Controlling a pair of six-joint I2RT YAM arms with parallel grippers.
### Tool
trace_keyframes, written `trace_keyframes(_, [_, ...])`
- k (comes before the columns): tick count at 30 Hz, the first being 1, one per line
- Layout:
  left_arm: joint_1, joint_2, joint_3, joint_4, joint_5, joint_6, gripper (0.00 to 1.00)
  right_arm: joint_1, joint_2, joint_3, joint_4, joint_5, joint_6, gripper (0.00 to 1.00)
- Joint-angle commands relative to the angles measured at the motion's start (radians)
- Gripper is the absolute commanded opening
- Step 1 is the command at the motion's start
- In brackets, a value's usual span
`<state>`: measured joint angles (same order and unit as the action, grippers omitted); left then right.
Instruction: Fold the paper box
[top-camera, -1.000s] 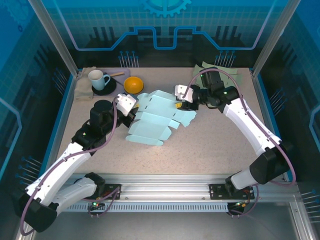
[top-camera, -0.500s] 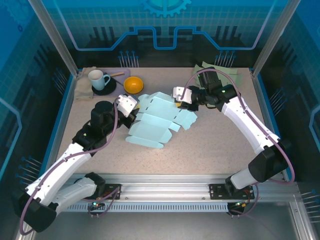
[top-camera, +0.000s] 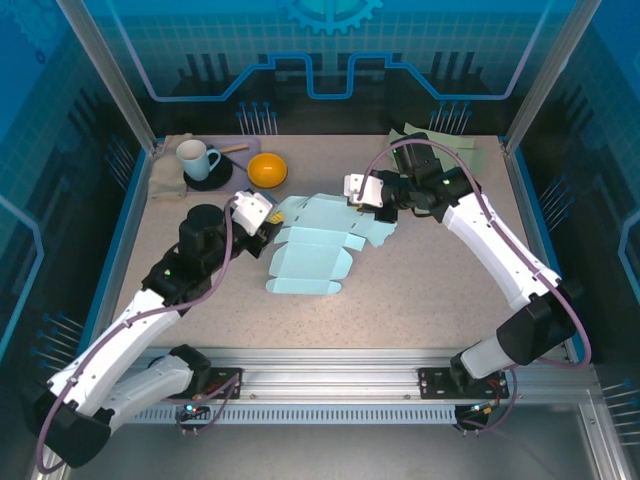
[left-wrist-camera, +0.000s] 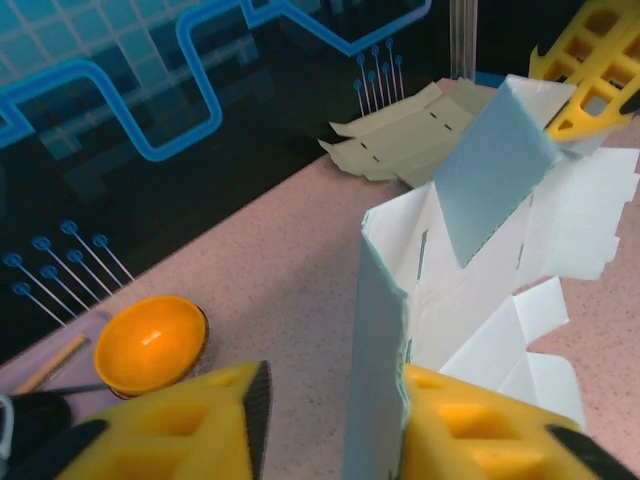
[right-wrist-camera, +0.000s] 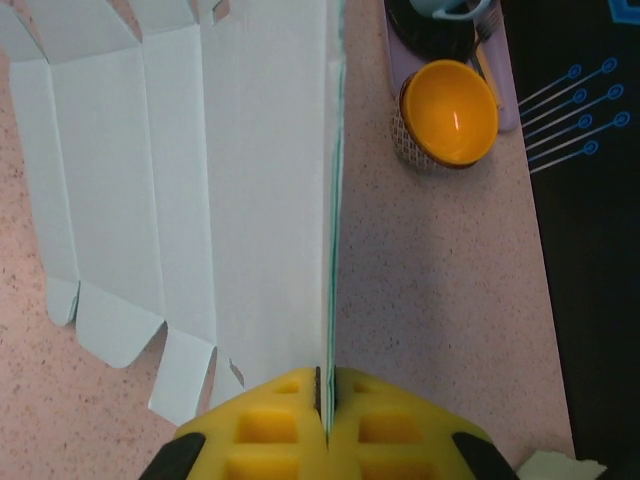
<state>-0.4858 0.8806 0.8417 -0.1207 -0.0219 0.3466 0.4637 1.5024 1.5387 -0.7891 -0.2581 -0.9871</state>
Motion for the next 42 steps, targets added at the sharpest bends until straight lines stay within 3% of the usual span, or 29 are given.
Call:
trace_keyframes(1, [-0.006,-0.073,-0.001,0.070,0.032,0.011,0.54,0.031,0.014,0.073,-0.104,0.107,-0.045,0.00])
trace_keyframes(3, [-0.005,-0.061,0.050,0.041,0.092,0.014,0.58,0.057,0.023,0.114,-0.147,0.163,-0.080,0.00])
trace_keyframes(8, [-0.006,0.041,0.165,0.007,0.124,0.023,0.64,0.097,0.042,0.169,-0.202,0.227,-0.131,0.00])
trace_keyframes(15, [-0.007,0.167,0.258,-0.038,0.165,0.067,0.66,0.122,0.039,0.161,-0.222,0.222,-0.139,0.00])
trace_keyframes(19, [-0.011,0.193,0.271,-0.064,0.221,0.060,0.67,0.129,0.027,0.140,-0.220,0.210,-0.140,0.00])
trace_keyframes(25, [-0.031,0.209,0.262,-0.116,0.202,0.104,0.67,0.135,0.012,0.124,-0.222,0.209,-0.143,0.00])
trace_keyframes(32, [-0.044,0.222,0.249,-0.183,0.300,0.126,0.67,0.135,-0.005,0.110,-0.215,0.202,-0.147,0.00])
trace_keyframes(42, [-0.090,0.291,0.306,-0.167,0.296,0.111,0.68,0.136,-0.039,0.060,-0.189,0.128,-0.136,0.00])
